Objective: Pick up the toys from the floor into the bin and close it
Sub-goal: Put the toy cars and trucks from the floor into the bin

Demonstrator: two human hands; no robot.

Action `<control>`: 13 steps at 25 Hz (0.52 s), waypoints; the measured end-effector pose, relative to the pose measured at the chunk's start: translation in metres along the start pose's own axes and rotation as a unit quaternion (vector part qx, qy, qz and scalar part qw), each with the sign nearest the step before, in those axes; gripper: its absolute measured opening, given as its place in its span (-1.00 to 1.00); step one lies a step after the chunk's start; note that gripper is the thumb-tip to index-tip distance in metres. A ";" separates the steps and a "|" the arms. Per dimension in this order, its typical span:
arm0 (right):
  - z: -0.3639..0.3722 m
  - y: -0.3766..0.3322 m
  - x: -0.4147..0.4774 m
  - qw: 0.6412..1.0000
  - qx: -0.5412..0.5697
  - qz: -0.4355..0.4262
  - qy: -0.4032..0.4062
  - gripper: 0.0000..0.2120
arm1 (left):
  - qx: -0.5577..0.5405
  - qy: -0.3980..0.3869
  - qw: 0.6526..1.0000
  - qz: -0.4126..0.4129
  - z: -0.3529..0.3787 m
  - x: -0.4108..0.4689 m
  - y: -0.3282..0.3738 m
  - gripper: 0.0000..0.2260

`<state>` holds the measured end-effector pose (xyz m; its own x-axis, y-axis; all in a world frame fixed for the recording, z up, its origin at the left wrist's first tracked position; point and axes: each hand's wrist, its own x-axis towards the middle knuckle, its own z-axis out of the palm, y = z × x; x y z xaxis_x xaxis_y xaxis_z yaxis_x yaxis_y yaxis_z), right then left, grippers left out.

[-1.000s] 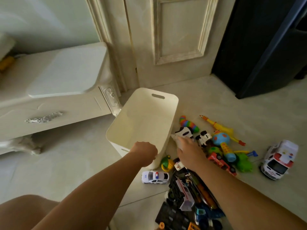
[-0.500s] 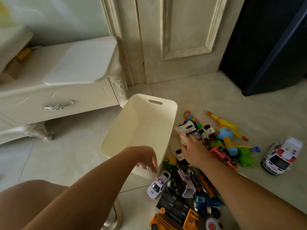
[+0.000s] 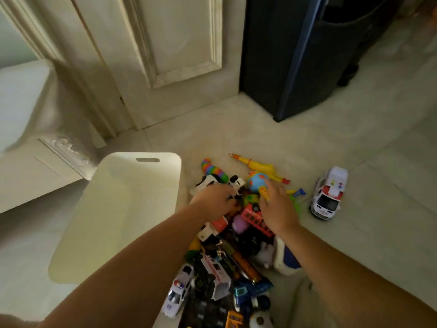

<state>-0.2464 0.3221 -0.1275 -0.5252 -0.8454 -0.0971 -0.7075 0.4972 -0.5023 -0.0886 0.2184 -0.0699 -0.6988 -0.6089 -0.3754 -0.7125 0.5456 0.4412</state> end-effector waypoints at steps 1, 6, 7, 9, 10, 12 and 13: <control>-0.005 0.018 0.005 1.000 0.002 0.021 0.022 -0.48 | -0.007 -0.002 1.000 0.013 0.008 0.016 0.012 -0.66; -0.021 0.118 0.032 0.980 -0.002 0.174 0.095 -0.48 | -0.048 -0.035 0.997 0.055 0.054 0.090 0.071 -0.60; -0.022 0.135 0.039 0.973 0.000 0.206 0.103 -0.46 | -0.048 -0.050 0.995 0.067 0.062 0.104 0.082 -0.60; -0.021 0.159 0.053 0.963 0.006 0.245 0.114 -0.41 | -0.036 -0.066 0.992 0.104 0.074 0.128 0.101 -0.57; -0.019 0.170 0.062 0.960 0.004 0.257 0.112 -0.38 | -0.020 -0.073 0.990 0.119 0.080 0.140 0.108 -0.56; -0.016 0.187 0.080 0.956 -0.010 0.277 0.092 -0.35 | 0.014 -0.085 0.988 0.128 0.091 0.163 0.118 -0.55; -0.013 0.194 0.089 0.954 -0.011 0.290 0.082 -0.34 | 0.021 -0.089 0.988 0.125 0.096 0.172 0.120 -0.55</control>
<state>-0.4369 0.3463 -0.2223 -0.8963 -0.3870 -0.2165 -0.2852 0.8769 -0.3869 -0.3006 0.2343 -0.1602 -0.8502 -0.3434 -0.3990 -0.5164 0.6915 0.5052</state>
